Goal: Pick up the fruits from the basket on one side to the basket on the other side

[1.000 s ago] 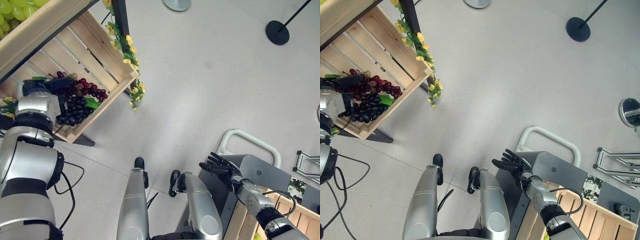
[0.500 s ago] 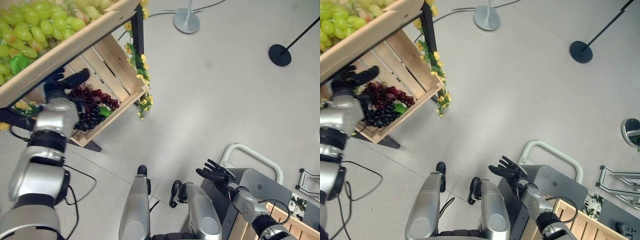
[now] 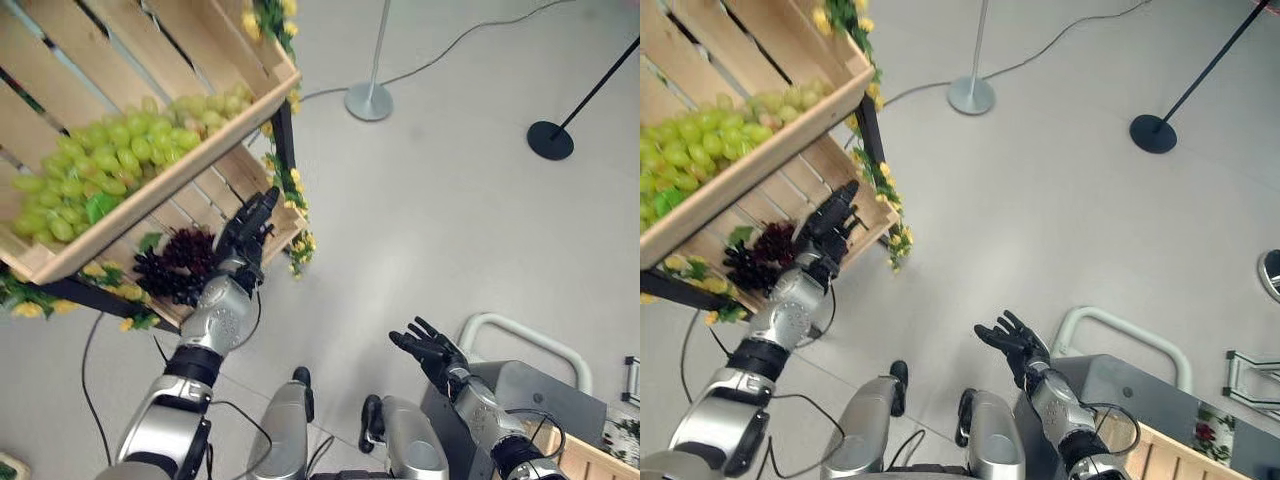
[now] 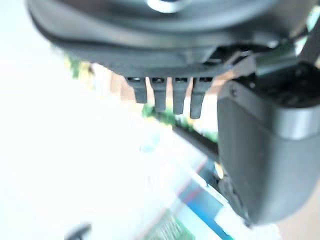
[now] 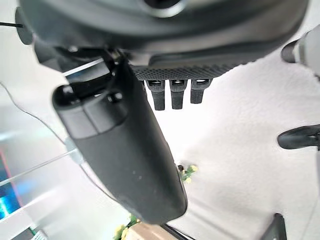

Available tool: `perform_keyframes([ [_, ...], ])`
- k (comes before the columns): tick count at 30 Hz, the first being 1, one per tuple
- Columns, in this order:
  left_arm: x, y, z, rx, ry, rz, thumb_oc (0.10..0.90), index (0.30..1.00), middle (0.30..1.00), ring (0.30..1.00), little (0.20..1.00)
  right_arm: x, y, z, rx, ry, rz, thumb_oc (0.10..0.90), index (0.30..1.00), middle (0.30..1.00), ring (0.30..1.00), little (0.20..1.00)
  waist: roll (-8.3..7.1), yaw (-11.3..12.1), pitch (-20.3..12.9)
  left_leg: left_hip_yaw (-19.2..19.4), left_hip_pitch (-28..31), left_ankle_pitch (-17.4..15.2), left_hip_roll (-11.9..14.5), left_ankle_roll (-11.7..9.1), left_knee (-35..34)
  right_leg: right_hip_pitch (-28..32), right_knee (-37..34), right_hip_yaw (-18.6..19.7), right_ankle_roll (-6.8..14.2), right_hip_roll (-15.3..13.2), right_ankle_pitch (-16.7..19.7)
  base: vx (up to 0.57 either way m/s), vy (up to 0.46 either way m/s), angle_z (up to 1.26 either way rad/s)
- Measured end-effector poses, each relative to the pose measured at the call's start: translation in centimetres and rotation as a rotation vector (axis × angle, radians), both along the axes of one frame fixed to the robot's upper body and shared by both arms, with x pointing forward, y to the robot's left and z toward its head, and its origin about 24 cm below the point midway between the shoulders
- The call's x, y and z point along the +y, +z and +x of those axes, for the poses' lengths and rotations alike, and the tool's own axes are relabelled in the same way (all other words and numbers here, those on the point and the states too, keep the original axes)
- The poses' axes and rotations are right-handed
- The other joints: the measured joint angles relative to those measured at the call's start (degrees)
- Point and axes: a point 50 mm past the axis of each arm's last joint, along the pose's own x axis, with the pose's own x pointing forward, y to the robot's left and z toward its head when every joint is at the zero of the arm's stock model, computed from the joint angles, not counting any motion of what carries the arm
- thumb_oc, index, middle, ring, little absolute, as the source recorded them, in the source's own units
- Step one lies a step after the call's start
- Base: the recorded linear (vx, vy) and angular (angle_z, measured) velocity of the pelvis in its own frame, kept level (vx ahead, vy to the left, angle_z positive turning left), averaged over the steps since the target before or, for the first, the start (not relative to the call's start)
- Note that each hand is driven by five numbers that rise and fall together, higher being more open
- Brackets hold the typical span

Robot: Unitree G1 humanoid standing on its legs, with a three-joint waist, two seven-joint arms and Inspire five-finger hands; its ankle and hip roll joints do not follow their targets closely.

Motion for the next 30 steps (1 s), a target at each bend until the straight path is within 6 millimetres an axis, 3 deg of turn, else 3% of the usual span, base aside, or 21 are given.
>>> perform_keyframes([
  [7,-0.3,-4.4,-2.7,0.085,-0.036,-0.085,0.8,0.9,0.9,0.9,0.9,-0.5,-1.2,-2.0,0.059,-0.018,-0.054,0.8,0.9,0.9,0.9,0.9,-0.18,-2.1,-7.5,1.6,4.5,0.1,-0.1,-0.1,-5.0,3.6,-5.5,1.5,0.7,0.5,1.5,0.08,-0.017,-0.14],
  [10,-0.5,-5.7,-3.6,0.126,-0.058,-0.059,0.8,0.9,0.9,0.9,0.9,-0.9,-1.5,-2.7,0.06,-0.052,-0.076,0.8,0.9,0.9,0.9,0.9,-0.12,-3.1,-9.1,2.3,6.1,0.6,0.0,-0.1,-7.3,5.0,-8.6,2.1,1.0,0.8,2.8,0.05,-0.039,-0.17],
  [15,-1.8,-7.3,-4.7,0.196,-0.145,0.049,0.8,0.9,0.9,0.9,0.9,-1.2,-1.7,-3.5,0.074,-0.106,-0.188,0.8,0.9,0.9,0.9,0.9,0.39,-4.6,-11.7,6.1,8.4,4.2,0.2,0.5,-15.4,5.0,-16.6,4.5,1.7,1.8,8.2,0.0,-0.049,-0.39],
  [17,-2.0,-7.7,-5.1,0.215,-0.153,0.045,0.8,0.9,0.9,0.9,0.9,-0.9,-1.4,-3.3,0.063,-0.102,-0.221,0.8,0.9,0.9,0.9,0.9,0.46,-4.9,-11.7,9.4,10.3,4.6,0.9,0.6,-17.3,4.7,-17.6,3.6,1.5,2.4,10.0,-0.08,-0.087,-1.06],
  [18,-1.7,-8.3,-6.1,0.223,-0.132,0.028,0.8,0.9,0.9,0.9,0.9,-0.1,-1.1,-2.7,0.043,-0.084,-0.237,0.8,0.9,0.9,0.9,0.9,1.06,-3.9,-11.7,13.2,12.1,4.6,2.7,0.5,-18.7,3.7,-18.4,-0.1,0.3,3.2,12.8,-0.05,-0.129,-1.7],
  [20,-2.1,-8.9,-6.7,0.245,-0.134,0.005,0.8,0.9,0.9,0.9,0.9,0.2,-0.7,-2.5,0.01,-0.098,-0.236,0.8,0.9,0.9,0.9,0.9,1.15,-3.6,-12.2,14.0,12.8,3.9,2.8,-0.4,-19.8,5.2,-23.6,-2.9,-1.4,3.5,14.6,0.01,-0.113,-1.21],
  [23,-3.4,-9.7,-7.4,0.263,-0.129,-0.088,0.8,0.9,0.9,0.9,0.9,-0.3,-0.9,-2.8,0.027,-0.126,-0.261,0.8,0.9,0.9,0.9,0.9,1.83,-5.7,-12.2,13.1,13.2,3.9,2.5,-0.9,-19.5,5.8,-25.5,-2.9,-1.6,3.8,15.7,0.03,-0.038,-0.18],
  [24,-3.6,-10.1,-7.8,0.274,-0.119,-0.12,0.8,0.9,0.9,0.9,0.9,-0.5,-1.0,-3.0,0.036,-0.137,-0.269,0.8,0.9,0.9,0.9,0.9,2.02,-6.1,-12.3,14.1,13.5,3.7,3.2,-2.7,-19.1,5.6,-25.0,-2.9,-2.3,4.5,15.1,0.05,0.028,-0.45],
  [26,-3.6,-11.0,-8.5,0.305,-0.09,-0.133,0.8,0.9,0.9,0.9,0.9,-0.7,-1.5,-3.4,0.064,-0.149,-0.283,0.8,0.9,0.9,0.9,0.9,1.51,-4.0,-12.2,9.4,12.5,3.7,2.8,-3.5,-12.4,6.3,-25.3,0.9,-2.7,4.1,15.6,0.02,0.158,-0.8],
  [27,-3.6,-11.7,-9.3,0.33,-0.06,-0.16,0.8,0.9,0.9,0.9,0.9,-1.2,-1.4,-3.4,0.063,-0.157,-0.305,0.8,0.9,0.9,0.9,0.9,1.9,-3.5,-12.4,2.2,11.4,2.8,1.0,-3.4,-10.0,7.2,-25.7,3.7,-3.1,3.8,16.2,0.0,0.202,-0.95],
  [28,-3.5,-12.0,-9.8,0.333,-0.035,-0.174,0.8,0.9,0.9,0.9,0.9,-1.2,-1.2,-3.1,0.05,-0.151,-0.321,0.8,0.9,0.9,0.9,0.9,1.87,-2.9,-12.5,-2.8,11.3,2.2,-1.0,-3.5,-11.5,6.7,-26.1,6.2,-2.3,4.0,17.4,-0.03,0.225,-1.68],
  [29,-3.1,-12.2,-10.4,0.321,0.002,-0.174,0.8,0.9,0.9,0.9,0.9,-1.4,-0.6,-1.9,0.018,-0.127,-0.367,0.8,0.9,0.9,0.9,0.9,2.2,-1.0,-12.7,-12.9,12.5,2.0,-5.5,-2.6,-16.7,5.2,-27.3,11.7,-2.1,4.0,19.0,-0.04,0.131,-2.13],
  [30,-2.7,-12.2,-10.6,0.321,0.029,-0.172,0.8,0.9,0.9,0.9,0.9,-1.5,0.2,-1.0,-0.022,-0.129,-0.382,0.8,0.9,0.9,0.9,0.9,3.11,0.2,-12.7,-14.2,13.3,1.9,-6.5,-2.4,-21.0,4.2,-28.4,15.5,-1.9,4.8,20.6,-0.07,0.189,-2.02],
])
